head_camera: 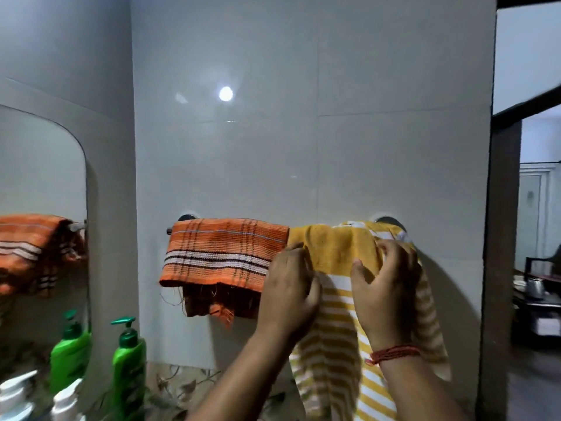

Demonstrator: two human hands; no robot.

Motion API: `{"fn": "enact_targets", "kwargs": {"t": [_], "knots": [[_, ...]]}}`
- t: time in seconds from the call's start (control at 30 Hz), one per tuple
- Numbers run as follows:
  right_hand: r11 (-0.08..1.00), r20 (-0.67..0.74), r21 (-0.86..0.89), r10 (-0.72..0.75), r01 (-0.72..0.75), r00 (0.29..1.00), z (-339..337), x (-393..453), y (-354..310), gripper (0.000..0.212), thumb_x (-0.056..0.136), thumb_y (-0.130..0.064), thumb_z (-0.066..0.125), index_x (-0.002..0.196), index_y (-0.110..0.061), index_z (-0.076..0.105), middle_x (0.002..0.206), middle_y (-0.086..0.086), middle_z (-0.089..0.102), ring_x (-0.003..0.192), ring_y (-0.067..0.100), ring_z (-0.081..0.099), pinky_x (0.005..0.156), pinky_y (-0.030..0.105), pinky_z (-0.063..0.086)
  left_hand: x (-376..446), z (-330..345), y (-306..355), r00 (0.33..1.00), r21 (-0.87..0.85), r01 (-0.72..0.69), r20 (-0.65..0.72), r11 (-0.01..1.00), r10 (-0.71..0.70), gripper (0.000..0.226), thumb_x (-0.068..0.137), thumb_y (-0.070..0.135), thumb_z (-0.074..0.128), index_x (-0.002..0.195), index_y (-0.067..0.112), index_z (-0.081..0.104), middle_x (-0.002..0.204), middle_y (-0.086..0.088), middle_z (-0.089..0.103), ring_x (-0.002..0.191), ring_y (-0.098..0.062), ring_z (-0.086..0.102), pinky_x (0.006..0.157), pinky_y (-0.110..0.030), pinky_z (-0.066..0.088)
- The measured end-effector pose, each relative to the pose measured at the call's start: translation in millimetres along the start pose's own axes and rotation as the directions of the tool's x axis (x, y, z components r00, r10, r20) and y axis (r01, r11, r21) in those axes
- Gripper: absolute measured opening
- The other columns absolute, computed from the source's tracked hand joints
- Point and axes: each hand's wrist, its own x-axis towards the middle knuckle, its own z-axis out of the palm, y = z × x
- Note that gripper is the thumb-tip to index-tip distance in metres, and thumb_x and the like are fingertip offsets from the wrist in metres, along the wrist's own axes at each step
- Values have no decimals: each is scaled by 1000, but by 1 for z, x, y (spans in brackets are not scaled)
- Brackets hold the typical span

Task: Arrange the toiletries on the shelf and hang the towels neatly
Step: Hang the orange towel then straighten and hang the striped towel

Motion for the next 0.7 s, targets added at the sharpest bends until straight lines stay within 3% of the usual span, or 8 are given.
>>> {"fn": "enact_targets", "kwargs": {"t": [0.07,0.17,0.23,0.33,0.37,0.43,0.57,0.7], "knots": [[981,28,50,184,-185,983,-3,-10,6,49,83,-20,75,122,-5,48,121,15,51,106,31,52,85,38,46,-4,12,8,998,-69,68,10,995,-67,37,91,32,53,122,12,54,126,-2,55,119,-17,51,104,-30,42],[891,240,123,400,-436,885,-2,-18,11,50,91,-25,66,133,-10,43,125,16,60,98,32,61,74,31,44,-10,25,14,978,-194,206,70,959,-196,40,94,38,51,126,15,52,123,2,54,114,-12,53,98,-29,47],[931,317,64,324,-360,892,-1,-21,13,41,96,-25,58,133,-12,46,114,18,68,95,37,66,70,35,49,-10,35,19,948,-294,319,115,901,-298,34,97,37,55,123,15,52,116,2,58,108,-13,57,90,-27,47],[990,451,-6,129,-142,883,-11,-20,7,35,96,-32,41,128,-19,47,89,16,69,78,39,66,55,36,43,-7,45,31,917,-359,398,146,844,-371,39,96,44,54,119,13,53,107,3,62,103,-15,60,83,-27,45],[996,509,-7,85,-94,857,-14,-20,5,37,96,-30,36,130,-21,46,90,15,70,80,37,67,56,37,46,-4,47,35,907,-378,421,143,824,-397,40,95,46,53,117,13,53,104,2,62,103,-17,61,83,-29,45],[996,624,-11,81,-94,777,-21,-22,3,41,99,-23,38,138,-20,46,108,13,71,95,33,68,73,41,54,3,50,47,884,-388,465,164,795,-437,39,96,45,56,116,12,52,103,0,60,102,-19,58,81,-29,40],[990,761,9,84,-139,644,-27,-25,14,35,94,-13,49,127,-12,60,113,16,70,105,34,65,86,40,55,16,53,62,840,-369,541,193,756,-507,41,90,40,67,120,20,47,104,14,59,98,-8,57,83,-29,41],[976,825,135,-16,-168,565,-44,-26,36,56,90,-11,46,145,-18,40,127,15,63,115,33,60,93,41,52,9,64,65,801,-346,594,174,726,-572,15,89,27,62,100,32,53,97,6,66,95,-14,63,78,-35,50]]}}
